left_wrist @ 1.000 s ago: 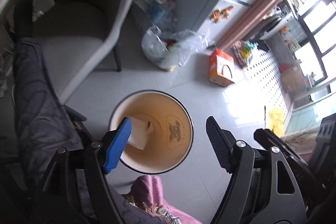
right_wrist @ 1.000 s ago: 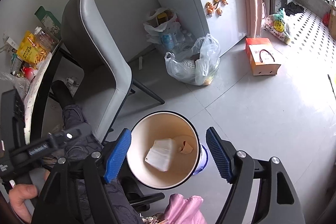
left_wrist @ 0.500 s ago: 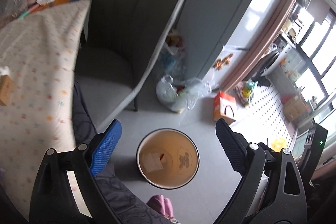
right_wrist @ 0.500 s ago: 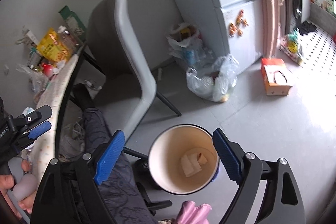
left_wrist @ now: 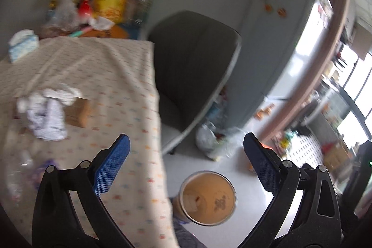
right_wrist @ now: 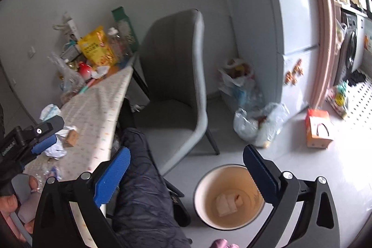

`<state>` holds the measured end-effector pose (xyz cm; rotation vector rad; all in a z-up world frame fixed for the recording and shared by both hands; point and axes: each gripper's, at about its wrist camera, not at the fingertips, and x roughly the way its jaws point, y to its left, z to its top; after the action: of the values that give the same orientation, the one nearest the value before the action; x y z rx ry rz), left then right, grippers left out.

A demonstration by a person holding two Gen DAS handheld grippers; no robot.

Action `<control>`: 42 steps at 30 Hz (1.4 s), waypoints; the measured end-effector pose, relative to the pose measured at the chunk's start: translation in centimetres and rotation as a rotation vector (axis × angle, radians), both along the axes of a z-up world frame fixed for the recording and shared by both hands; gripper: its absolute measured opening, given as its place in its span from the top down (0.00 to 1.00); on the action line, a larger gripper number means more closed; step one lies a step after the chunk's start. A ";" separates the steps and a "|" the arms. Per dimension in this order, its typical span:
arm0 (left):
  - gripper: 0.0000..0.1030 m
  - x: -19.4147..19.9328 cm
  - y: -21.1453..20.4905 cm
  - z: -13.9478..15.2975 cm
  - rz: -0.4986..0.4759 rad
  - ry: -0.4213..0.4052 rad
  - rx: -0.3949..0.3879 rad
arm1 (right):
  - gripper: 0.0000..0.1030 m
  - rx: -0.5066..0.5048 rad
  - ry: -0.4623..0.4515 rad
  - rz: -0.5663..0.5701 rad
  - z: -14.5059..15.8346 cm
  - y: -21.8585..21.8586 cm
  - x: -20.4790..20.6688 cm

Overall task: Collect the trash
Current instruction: 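Move both tools back over the table toward the clear plastic bag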

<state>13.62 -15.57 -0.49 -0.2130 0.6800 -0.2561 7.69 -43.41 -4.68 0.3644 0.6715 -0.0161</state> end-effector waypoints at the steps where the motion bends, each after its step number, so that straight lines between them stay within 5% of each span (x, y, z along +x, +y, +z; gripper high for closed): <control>1: 0.06 -0.3 0.5 0.2 0.012 -0.008 0.001 | 0.07 -0.005 -0.008 -0.001 0.3 0.5 0.0; 14: 0.06 -4.5 8.3 1.8 0.103 -0.154 -0.072 | 0.07 -0.047 -0.175 0.049 4.4 6.7 -2.1; 30: 0.06 -7.5 16.9 -1.0 0.178 -0.072 -0.050 | 0.07 -0.033 -0.154 0.213 3.7 11.6 -1.7; 42: 0.06 -8.1 25.1 -2.8 0.357 0.022 -0.053 | 0.07 -0.020 -0.093 0.294 2.6 14.9 -0.8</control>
<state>5.48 9.54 -3.29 -0.3827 0.6447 0.0699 6.90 -28.49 -2.09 0.2427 0.6269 0.2720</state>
